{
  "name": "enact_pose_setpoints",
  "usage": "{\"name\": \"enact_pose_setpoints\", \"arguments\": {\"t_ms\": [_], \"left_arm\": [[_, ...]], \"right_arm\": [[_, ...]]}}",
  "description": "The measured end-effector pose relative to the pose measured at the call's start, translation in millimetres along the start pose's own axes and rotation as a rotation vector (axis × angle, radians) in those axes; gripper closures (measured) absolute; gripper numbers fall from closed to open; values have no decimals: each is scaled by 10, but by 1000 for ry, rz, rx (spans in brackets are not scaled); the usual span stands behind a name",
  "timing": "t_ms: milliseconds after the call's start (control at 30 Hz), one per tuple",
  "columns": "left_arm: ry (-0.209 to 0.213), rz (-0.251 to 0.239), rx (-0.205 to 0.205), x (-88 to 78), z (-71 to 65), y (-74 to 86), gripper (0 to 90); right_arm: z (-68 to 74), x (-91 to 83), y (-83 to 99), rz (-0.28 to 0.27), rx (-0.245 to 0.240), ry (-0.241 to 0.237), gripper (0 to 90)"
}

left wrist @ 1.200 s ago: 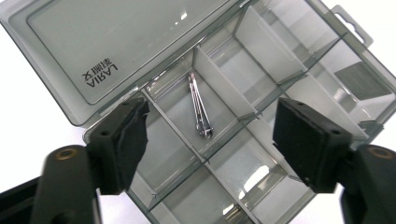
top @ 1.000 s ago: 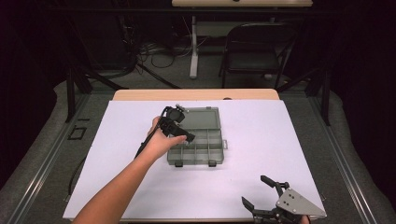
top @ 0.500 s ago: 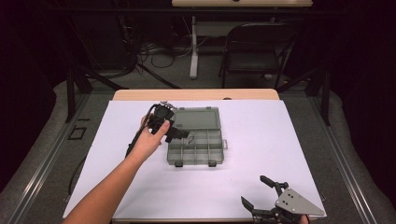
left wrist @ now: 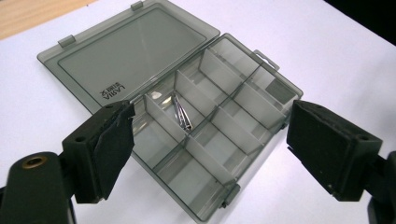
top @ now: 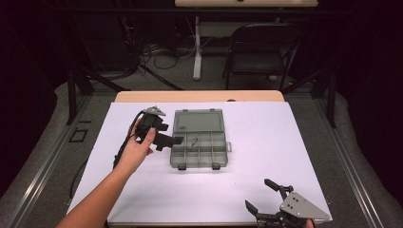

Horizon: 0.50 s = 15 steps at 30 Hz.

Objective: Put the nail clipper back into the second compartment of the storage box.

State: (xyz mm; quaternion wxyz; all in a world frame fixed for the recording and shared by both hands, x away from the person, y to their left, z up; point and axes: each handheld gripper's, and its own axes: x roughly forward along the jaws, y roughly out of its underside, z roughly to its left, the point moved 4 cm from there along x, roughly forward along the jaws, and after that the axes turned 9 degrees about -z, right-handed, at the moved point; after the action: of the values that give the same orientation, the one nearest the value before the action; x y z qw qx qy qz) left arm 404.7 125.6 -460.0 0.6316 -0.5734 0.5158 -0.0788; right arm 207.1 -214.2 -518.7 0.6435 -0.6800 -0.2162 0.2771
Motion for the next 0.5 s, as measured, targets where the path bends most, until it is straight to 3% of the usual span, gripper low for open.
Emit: {"name": "enact_pose_setpoints", "arguments": {"t_ms": [300, 500], "left_arm": [[59, -123, 15, -387, -143, 180, 150], [29, -180, 64, -627, -195, 342, 150]], "right_arm": [[18, 5, -6, 4, -4, -1, 119], [9, 10, -3, 2, 4, 4, 119]]}}
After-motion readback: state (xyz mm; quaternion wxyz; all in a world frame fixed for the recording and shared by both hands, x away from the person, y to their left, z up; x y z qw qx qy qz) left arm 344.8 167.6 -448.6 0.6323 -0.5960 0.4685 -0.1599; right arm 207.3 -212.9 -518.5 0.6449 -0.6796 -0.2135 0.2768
